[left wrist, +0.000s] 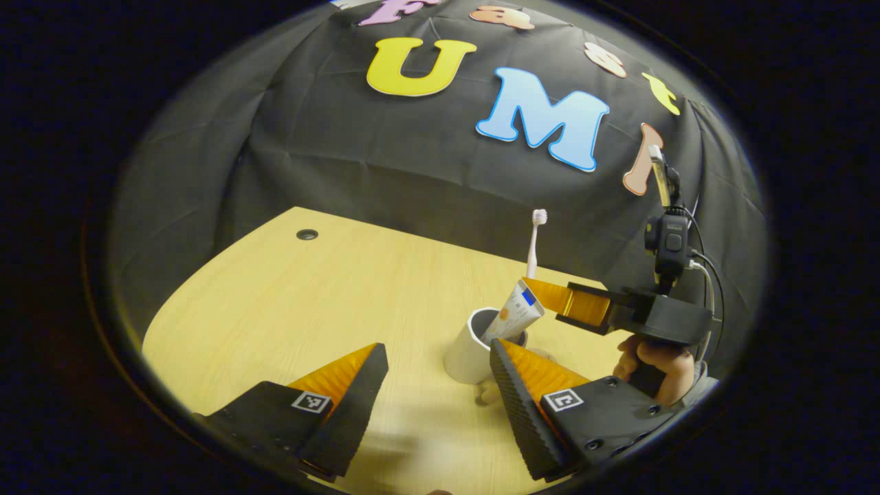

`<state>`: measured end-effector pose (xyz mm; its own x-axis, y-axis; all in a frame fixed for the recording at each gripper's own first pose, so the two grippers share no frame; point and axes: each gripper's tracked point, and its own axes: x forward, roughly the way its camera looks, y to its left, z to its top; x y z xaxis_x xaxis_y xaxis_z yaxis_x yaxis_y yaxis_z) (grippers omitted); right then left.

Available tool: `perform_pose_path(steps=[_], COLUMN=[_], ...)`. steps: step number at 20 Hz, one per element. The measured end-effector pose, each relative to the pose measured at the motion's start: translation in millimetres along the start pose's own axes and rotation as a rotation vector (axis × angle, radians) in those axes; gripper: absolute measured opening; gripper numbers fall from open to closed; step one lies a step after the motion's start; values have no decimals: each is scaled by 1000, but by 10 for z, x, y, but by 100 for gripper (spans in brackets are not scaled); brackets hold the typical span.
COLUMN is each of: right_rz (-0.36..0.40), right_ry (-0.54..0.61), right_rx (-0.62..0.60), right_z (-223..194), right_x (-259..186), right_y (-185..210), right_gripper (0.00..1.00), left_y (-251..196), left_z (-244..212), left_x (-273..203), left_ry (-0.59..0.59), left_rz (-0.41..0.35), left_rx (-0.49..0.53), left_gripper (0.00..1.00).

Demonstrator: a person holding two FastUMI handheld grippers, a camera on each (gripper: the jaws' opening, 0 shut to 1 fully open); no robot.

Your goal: Put the toothbrush and toothpaste on the desktop into the cup, then pick up the cup and place it on the coaster on the desktop.

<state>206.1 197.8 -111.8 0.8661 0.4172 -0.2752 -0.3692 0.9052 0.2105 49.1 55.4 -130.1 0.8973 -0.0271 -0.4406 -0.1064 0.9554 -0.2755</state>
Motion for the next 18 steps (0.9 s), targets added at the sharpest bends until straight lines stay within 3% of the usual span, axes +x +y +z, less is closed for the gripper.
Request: perform_pose_path(steps=[2,3,4,7,9,17,18], right_rz=[7,14,15,15,17,-21,-26], right_ry=[15,14,11,1,-5,-19,-15], right_rx=[0,-3,-6,-7,-2,-3,-1], right_z=[-30,-21,-22,24,56,208,212], right_x=[-28,-36,-47,-135,-149,-528,-577], right_y=[25,37,39,41,42,-125,-142], right_gripper=[9,23,30,83,83,83,93], left_y=[-25,-36,-55,-85,-116,-302,-337], left_z=[-18,-22,-26,-18,-8,-47,-47], left_x=[-7,-1,-12,-10,0,-10,-8], left_ry=[7,8,10,10,12,29,32], left_rz=[0,-1,1,8,9,5,-2], left_rx=[-2,-2,-1,8,12,17,15], left_gripper=[97,97,94,94,100,96,100])
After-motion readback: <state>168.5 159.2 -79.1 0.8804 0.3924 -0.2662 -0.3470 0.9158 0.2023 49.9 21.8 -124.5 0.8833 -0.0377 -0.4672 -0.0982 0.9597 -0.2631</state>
